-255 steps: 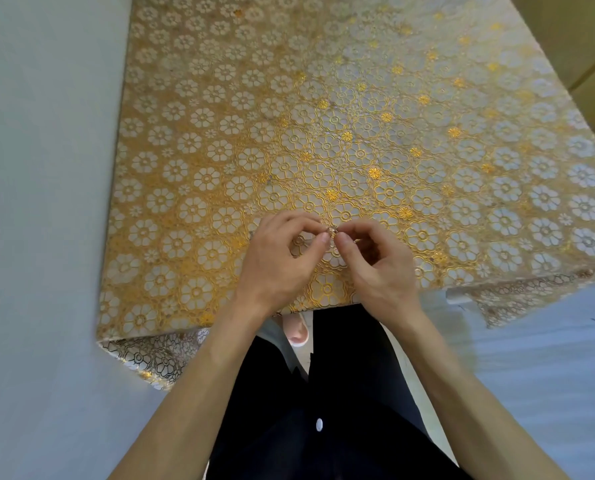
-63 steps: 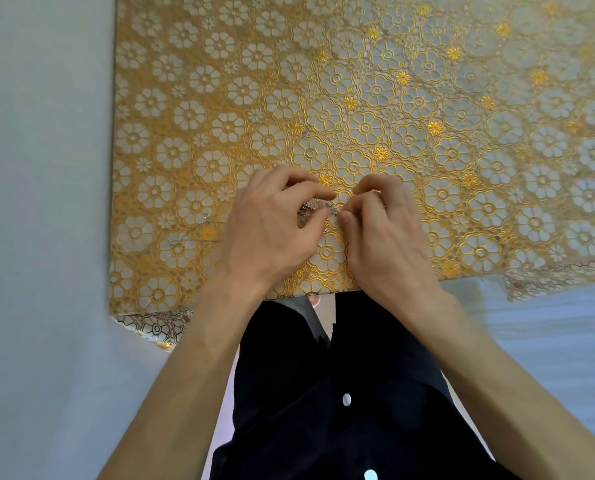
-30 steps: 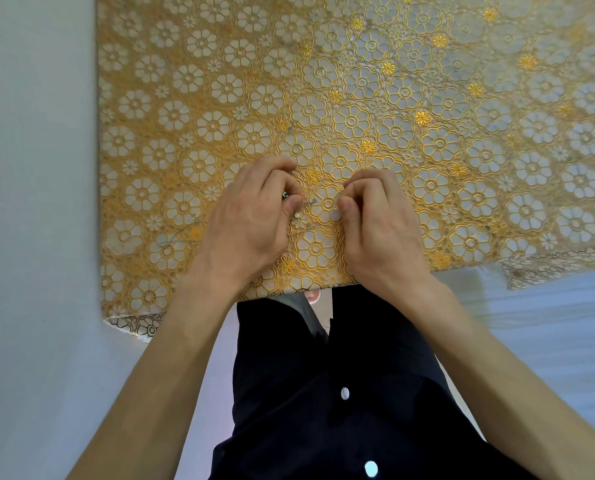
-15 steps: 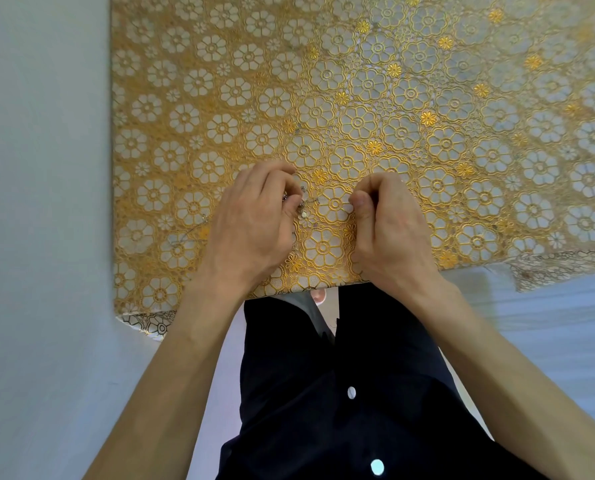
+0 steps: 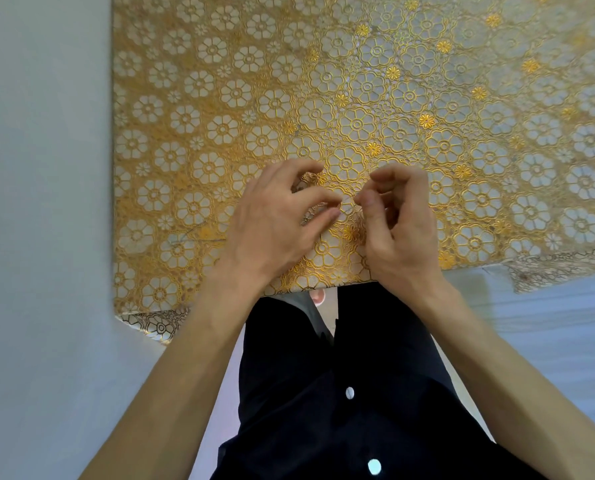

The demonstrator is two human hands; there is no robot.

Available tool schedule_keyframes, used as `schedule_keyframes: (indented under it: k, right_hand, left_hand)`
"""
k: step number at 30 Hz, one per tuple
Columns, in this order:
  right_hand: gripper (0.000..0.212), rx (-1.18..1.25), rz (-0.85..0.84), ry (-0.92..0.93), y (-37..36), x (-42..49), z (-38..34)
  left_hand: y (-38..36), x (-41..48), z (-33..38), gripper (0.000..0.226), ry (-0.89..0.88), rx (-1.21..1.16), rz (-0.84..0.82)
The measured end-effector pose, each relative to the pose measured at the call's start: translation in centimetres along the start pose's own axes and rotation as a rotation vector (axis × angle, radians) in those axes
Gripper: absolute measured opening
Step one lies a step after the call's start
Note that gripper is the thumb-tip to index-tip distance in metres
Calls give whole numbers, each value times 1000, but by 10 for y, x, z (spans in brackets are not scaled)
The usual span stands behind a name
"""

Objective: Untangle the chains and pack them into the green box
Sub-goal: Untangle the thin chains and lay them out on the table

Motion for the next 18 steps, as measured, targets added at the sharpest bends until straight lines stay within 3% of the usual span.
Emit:
schedule_keyframes:
  k: [18]
  right_hand:
    - [17,-57,2,-32,-1,0,2]
  left_hand:
    - [18,-21,-17,19,59,55,75]
Point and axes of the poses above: each hand's wrist, its own x-axis towards the middle knuckle, its own y-axis out of the back of the hand, z = x × y, the point moved 10 cm from there along x, towards the middle knuckle, and after that the axes turned 9 degrees about -y, right-handed, at the moved point
